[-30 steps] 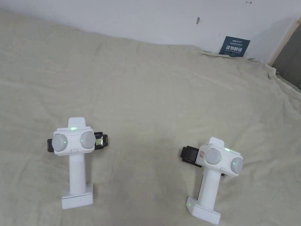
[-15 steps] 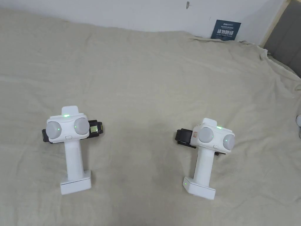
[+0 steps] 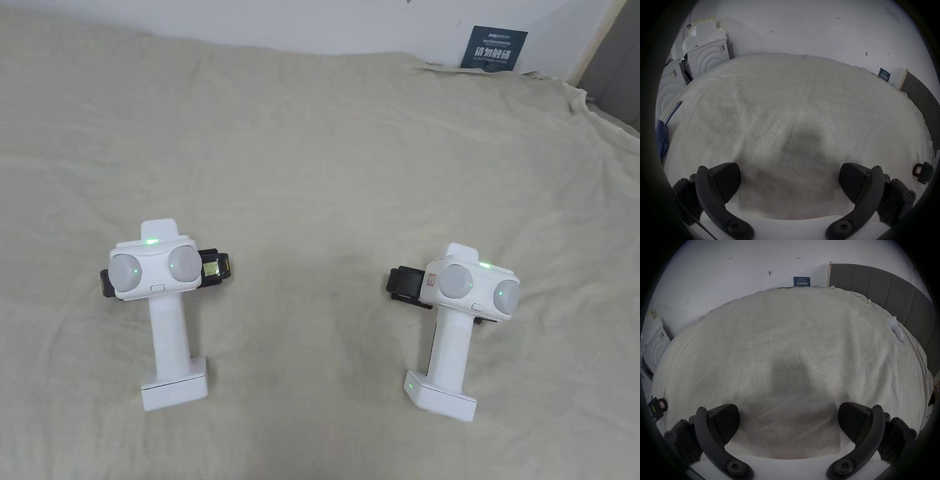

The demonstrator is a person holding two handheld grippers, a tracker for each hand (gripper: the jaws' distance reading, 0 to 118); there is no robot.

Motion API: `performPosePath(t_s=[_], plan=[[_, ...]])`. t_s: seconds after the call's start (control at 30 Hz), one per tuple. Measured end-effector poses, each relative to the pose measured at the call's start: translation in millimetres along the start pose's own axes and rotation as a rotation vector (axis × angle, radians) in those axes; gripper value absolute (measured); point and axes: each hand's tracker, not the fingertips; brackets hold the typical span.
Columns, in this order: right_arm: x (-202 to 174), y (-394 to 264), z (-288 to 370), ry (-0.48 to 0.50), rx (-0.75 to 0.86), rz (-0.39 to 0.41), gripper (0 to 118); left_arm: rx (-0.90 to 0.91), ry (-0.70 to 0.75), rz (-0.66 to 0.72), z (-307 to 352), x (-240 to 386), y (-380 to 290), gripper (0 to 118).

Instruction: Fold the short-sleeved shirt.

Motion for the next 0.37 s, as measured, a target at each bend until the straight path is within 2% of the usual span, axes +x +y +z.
performPosePath(t_s=[0.37], plan=[[0.8, 0.1, -1.8, 0.0, 0.0, 0.0, 118, 0.0, 0.0, 0.0, 7.9, 1.1, -1.9, 118]])
